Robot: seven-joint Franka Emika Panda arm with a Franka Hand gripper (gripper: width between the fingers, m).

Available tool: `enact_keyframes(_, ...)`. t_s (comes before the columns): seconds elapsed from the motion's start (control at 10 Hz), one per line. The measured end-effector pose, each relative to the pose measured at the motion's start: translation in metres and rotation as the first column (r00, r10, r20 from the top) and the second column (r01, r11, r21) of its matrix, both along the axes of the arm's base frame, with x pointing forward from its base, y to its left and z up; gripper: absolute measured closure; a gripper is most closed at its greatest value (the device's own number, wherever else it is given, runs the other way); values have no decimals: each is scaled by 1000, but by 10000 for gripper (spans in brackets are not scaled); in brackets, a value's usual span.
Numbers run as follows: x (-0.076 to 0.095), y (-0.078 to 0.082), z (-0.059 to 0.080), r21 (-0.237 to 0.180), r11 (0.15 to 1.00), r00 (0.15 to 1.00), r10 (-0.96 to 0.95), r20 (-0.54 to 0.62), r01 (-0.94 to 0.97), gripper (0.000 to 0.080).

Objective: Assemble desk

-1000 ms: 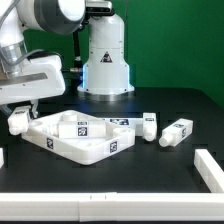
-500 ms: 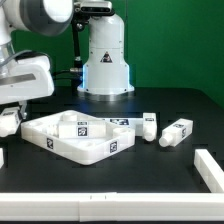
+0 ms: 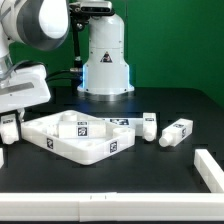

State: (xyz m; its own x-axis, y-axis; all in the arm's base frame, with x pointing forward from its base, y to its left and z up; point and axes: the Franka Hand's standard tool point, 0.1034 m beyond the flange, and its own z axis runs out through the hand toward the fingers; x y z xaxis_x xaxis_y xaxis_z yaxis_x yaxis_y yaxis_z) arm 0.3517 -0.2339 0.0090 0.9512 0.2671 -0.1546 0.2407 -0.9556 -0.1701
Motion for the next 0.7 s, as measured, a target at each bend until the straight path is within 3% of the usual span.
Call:
enact_keyframes(0.3,-4,4,-3,-2,1000,1000,3,-3,-3,509)
enact_keyframes(0.4,-5,4,-3,-2,1000,1000,3,-3,-3,390)
enact_keyframes(0.5,-5,4,-3,-2,1000,1000,3,-3,-3,390)
enact_keyframes(0.6,-3,4,-1,-5,1000,1000,-4,-4,4,256)
enact_keyframes(0.7,2,5,5,-11,1000,1000,-16,7,16,172)
